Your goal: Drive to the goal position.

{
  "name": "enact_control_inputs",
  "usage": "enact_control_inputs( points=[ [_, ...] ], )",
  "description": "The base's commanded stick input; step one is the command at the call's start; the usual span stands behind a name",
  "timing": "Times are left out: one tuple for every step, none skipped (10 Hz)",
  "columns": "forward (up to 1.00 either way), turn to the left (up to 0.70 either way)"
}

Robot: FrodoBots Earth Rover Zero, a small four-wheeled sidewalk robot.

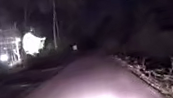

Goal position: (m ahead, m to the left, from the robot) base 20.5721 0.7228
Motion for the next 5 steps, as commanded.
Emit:
enact_control_inputs(
  points=[
    [0.50, 0.00],
    [0.50, 0.00],
    [0.50, 0.00],
    [0.50, 0.00],
    [0.50, 0.00]
  ],
)
